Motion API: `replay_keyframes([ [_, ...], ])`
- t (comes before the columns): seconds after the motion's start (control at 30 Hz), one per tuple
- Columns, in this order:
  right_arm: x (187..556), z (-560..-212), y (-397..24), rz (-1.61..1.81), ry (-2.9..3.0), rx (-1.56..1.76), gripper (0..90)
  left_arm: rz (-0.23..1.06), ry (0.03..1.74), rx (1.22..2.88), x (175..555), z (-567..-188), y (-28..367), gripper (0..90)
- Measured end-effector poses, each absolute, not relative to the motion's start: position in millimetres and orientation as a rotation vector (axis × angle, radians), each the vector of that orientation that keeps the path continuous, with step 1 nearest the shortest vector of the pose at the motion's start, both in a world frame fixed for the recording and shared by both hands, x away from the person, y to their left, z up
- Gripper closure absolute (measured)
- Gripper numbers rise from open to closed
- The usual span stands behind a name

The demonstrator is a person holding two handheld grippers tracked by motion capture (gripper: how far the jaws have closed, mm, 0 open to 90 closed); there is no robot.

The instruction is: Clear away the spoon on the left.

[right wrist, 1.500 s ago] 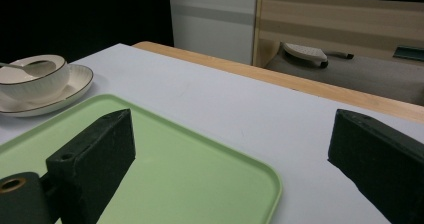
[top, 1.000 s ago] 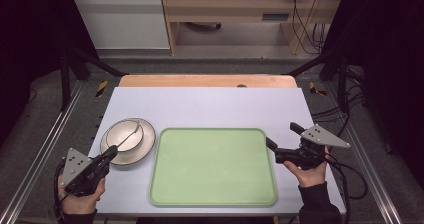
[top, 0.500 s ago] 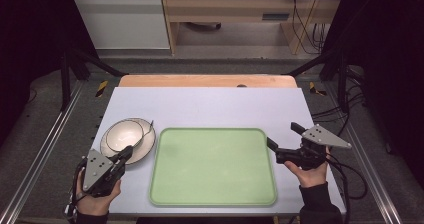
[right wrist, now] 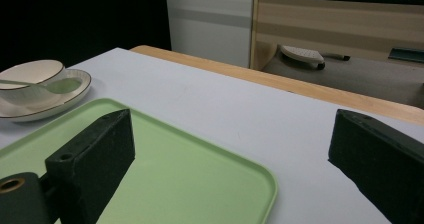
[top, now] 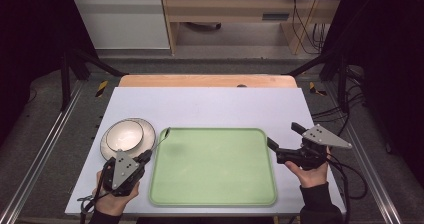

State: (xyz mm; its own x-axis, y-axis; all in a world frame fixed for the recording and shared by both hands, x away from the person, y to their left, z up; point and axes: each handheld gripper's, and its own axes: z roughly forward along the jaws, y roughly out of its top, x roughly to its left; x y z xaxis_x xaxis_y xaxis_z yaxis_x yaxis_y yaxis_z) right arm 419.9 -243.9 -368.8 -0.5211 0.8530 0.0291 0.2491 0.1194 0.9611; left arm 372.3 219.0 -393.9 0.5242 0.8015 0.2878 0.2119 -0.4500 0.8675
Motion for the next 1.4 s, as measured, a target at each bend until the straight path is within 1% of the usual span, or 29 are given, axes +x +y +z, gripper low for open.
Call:
replay_keyframes([
  [0.13, 419.4, -368.4, -243.4, 1.423, 1.85, 1.067, 4.7, 0.899, 0.812, 1.984, 376.4, -401.4, 211.2, 88.1],
  [0.33, 419.8, -368.7, -243.2, 1.413, 1.854, 1.064, 4.7, 0.921, 0.795, 2.053, 380.5, -411.4, 200.7, 88.1],
  [0.87, 420.8, -369.7, -241.8, 1.41, 1.859, 1.066, 4.7, 0.943, 0.784, 2.142, 392.3, -423.5, 187.6, 88.0],
  [0.97, 420.8, -369.5, -242.0, 1.411, 1.859, 1.067, 4.7, 0.945, 0.767, 2.177, 392.8, -424.8, 184.7, 87.9],
  [1.2, 421.0, -369.7, -241.6, 1.413, 1.86, 1.068, 4.7, 0.998, 0.712, 2.251, 391.0, -424.4, 175.3, 87.6],
  [1.4, 421.1, -369.8, -241.7, 1.415, 1.859, 1.067, 4.7, 1.0, 0.68, 2.303, 390.7, -426.5, 171.1, 85.9],
])
